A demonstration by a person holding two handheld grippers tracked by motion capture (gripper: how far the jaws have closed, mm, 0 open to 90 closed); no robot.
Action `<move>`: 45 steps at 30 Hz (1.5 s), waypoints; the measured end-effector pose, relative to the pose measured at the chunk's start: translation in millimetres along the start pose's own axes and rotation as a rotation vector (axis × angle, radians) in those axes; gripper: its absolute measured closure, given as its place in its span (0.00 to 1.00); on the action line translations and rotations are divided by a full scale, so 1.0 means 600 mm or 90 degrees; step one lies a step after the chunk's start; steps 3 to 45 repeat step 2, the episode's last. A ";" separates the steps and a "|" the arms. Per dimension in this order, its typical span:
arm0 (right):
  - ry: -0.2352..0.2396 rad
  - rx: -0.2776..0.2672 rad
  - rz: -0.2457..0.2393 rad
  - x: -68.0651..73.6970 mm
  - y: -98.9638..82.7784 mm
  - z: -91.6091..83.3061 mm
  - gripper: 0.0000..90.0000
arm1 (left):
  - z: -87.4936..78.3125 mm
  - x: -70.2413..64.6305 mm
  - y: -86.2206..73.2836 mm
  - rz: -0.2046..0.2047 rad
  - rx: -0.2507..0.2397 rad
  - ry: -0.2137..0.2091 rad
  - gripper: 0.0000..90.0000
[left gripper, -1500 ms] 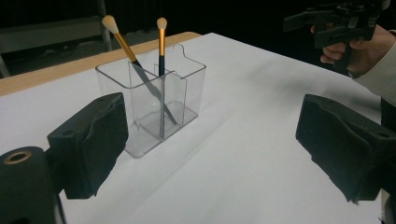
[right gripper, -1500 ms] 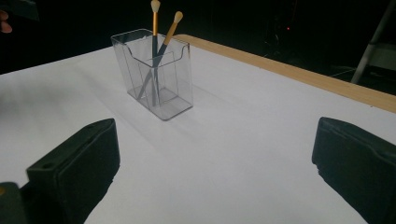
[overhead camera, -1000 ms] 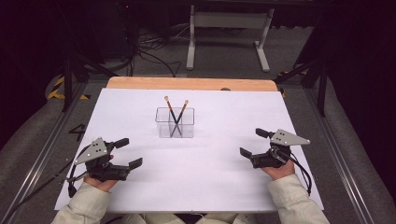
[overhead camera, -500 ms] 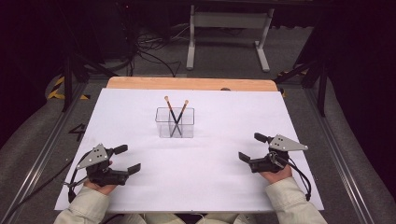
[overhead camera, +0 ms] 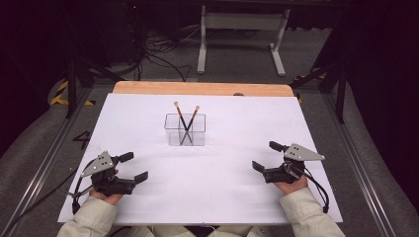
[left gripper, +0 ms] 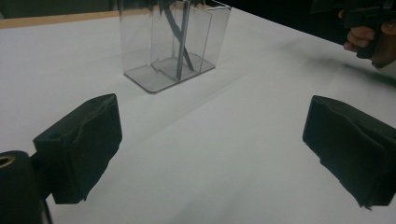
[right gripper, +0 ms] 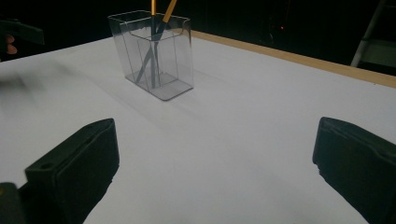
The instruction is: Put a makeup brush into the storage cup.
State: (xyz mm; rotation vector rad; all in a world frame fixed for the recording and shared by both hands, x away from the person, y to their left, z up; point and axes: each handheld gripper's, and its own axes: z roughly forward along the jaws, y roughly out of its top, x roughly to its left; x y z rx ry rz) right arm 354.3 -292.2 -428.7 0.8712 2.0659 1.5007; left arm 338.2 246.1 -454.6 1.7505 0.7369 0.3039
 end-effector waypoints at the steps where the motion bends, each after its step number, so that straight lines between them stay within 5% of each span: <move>1: -0.003 0.000 0.000 -0.001 0.000 0.000 0.01 | 0.000 0.001 0.000 0.001 -0.003 0.005 0.05; 45: -0.003 0.000 0.000 -0.001 0.000 0.000 0.01 | -0.001 0.003 0.000 -0.001 -0.004 0.009 0.04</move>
